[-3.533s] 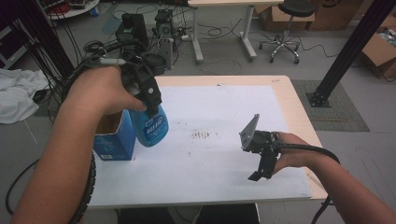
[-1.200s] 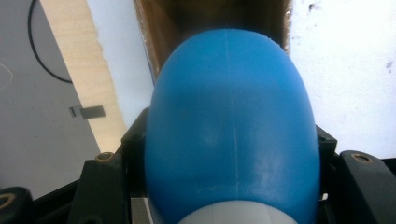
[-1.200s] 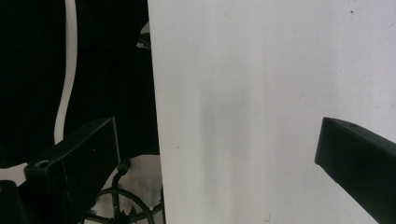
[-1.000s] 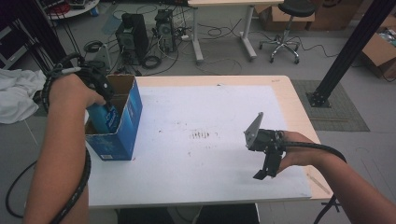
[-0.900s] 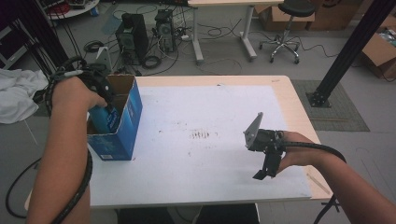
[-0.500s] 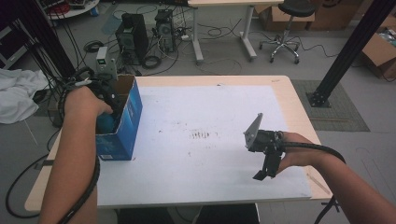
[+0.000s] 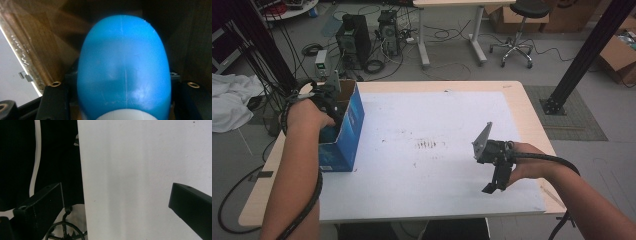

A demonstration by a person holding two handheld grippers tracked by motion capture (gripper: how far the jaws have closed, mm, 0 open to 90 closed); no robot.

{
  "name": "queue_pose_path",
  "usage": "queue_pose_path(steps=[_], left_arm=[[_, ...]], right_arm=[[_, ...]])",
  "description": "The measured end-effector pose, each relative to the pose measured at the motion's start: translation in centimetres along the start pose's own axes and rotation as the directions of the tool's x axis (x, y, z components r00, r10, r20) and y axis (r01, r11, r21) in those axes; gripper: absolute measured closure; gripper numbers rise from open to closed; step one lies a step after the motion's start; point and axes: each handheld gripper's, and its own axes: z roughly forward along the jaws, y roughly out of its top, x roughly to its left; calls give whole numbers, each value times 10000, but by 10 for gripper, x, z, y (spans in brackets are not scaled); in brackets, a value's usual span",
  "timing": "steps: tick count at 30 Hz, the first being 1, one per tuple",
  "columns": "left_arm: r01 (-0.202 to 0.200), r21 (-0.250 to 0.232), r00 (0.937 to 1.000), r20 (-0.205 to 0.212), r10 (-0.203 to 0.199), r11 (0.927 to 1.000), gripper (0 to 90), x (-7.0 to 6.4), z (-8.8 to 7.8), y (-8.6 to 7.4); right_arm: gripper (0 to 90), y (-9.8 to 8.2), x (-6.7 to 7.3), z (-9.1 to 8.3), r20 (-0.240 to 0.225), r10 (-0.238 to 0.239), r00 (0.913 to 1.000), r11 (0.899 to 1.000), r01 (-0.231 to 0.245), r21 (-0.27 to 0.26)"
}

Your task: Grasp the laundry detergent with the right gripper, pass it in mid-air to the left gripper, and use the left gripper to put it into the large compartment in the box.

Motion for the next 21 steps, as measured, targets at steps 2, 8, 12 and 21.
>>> queue_pose_path(steps=[2,8,12,21], left_arm=[[-14,7,10000,21,14,10000,390,1,0,0],[93,-219,9999,110,-91,9997,390,2,1,-2],[120,-226,9999,-9,-120,9997,388,-1,2,-4],[193,-232,9998,-10,-193,9995,379,-4,1,-4]], right_arm=[[0,0,0,0,7,-4,10000,10000,4,16],[0,-2,0,0,25,23,10000,10000,-23,-25],[0,-2,0,1,-16,27,10000,10000,-27,-73],[0,-3,3,-2,33,-9,10000,9999,10,-143]])
